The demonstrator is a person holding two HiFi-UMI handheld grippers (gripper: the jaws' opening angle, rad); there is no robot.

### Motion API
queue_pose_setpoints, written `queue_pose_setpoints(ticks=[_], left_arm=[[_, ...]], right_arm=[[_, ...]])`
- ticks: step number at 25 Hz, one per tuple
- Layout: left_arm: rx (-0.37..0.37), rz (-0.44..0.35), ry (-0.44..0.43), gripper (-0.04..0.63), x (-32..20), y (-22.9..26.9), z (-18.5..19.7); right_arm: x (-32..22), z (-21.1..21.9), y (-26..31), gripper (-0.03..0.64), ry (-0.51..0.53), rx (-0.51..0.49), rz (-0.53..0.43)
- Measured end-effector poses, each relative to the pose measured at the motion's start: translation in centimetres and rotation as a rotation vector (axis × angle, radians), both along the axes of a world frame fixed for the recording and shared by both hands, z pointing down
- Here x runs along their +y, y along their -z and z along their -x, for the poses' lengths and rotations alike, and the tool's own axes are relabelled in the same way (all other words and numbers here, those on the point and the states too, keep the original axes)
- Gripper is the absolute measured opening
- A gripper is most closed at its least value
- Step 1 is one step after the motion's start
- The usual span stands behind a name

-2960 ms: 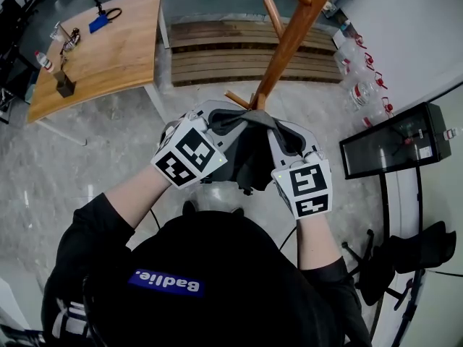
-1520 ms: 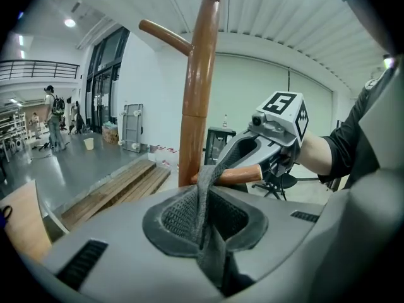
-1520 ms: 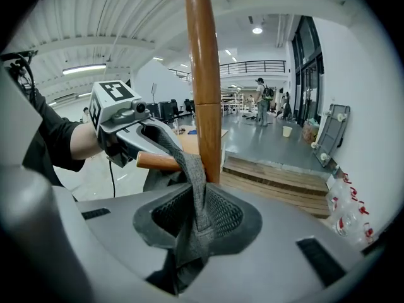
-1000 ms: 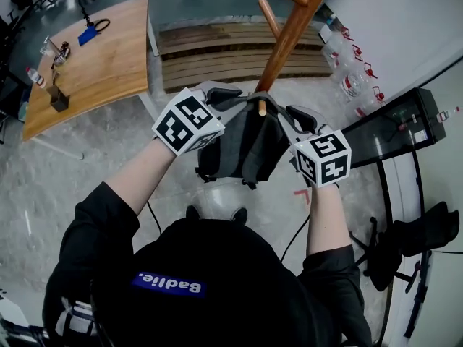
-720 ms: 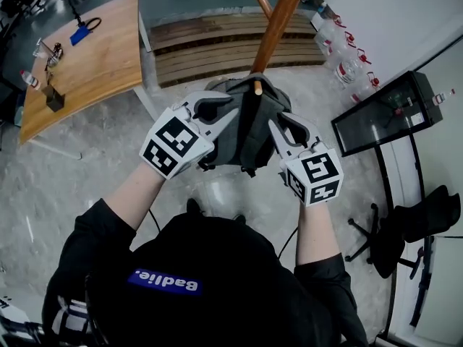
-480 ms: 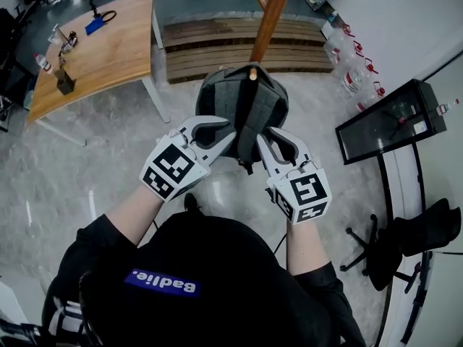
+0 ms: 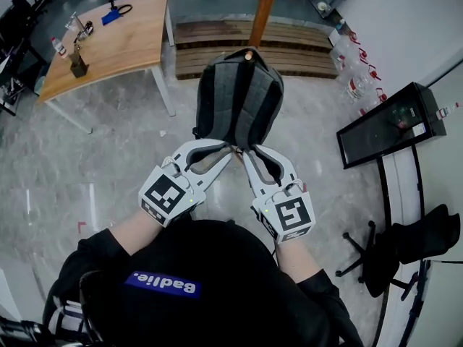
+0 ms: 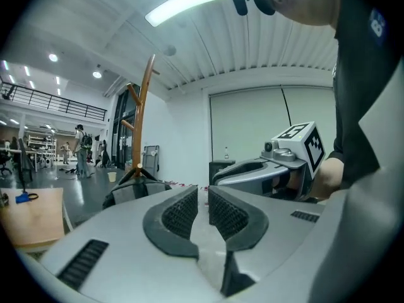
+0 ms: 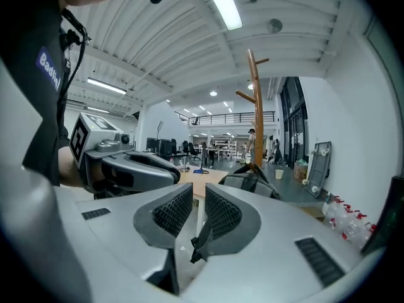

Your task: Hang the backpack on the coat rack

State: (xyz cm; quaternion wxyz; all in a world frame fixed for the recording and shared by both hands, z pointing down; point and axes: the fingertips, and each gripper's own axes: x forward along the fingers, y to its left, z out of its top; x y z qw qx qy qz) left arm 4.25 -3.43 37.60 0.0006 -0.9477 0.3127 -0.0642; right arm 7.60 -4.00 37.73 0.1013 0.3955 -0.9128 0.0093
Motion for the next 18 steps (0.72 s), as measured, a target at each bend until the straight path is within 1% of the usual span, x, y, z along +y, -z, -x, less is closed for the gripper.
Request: queue_pose_setpoints(ticks=[1, 3, 5, 9, 18], left_arm=[[0.028, -0.001, -0.005, 0.06, 0.9, 0.0, 0.2], [0.068, -0.006, -0.029, 0.009, 2.5, 0.1, 0.3], [0.085, -0.019, -0.059, 0.009, 3.6, 0.2, 0.3], [0.096, -0.011, -0.087, 0.009, 4.5, -0.2, 0.4], [0.082, -0.007, -0.089, 0.009, 4.4, -0.5, 0.2]], right_arm=[[0.7, 0.6, 0.5, 0.058, -0.01, -0.009, -0.015], [2.2, 1.4, 1.4, 0.025, -0.016, -0.038, -0.064], [3.0, 1.9, 1.5, 0.006, -0.011, -0.061, -0.103], [4.0, 2.2, 0.2, 0.005, -0.014, -0.112, -0.057], [4.3, 2.1, -0.4, 0.005, -0.002, -0.115, -0.033]])
